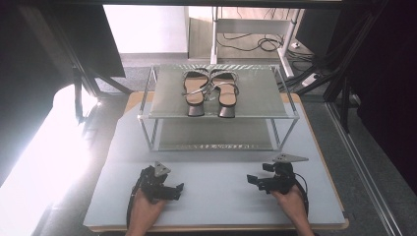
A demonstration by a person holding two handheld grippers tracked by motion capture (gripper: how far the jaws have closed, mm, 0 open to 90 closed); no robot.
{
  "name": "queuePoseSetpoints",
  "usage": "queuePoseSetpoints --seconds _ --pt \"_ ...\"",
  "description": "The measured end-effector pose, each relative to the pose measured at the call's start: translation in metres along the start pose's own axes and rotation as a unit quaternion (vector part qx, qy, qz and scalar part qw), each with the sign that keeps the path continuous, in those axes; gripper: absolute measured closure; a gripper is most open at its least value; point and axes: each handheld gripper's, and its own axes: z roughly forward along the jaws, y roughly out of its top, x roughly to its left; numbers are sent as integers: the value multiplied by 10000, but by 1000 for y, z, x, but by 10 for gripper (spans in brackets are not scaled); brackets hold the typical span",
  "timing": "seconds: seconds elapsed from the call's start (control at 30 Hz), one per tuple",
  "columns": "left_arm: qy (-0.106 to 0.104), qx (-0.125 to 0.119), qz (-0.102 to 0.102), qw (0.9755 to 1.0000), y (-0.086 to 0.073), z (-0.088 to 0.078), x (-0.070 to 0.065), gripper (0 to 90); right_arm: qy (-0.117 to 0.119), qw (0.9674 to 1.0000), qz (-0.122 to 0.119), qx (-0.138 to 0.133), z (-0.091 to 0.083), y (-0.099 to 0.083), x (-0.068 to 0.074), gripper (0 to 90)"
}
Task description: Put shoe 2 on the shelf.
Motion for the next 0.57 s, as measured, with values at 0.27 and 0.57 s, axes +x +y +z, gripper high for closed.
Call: queuePoseSetpoints --seconds 0.27,0.57 --pt "1 -3 3 10000 0 0 0 0 -696 9968 -398 -34 6 -20 7 0" --pt "-5 -1 -7 10000 0 0 0 0 -1015 9922 -716 77 8 -22 16 0"
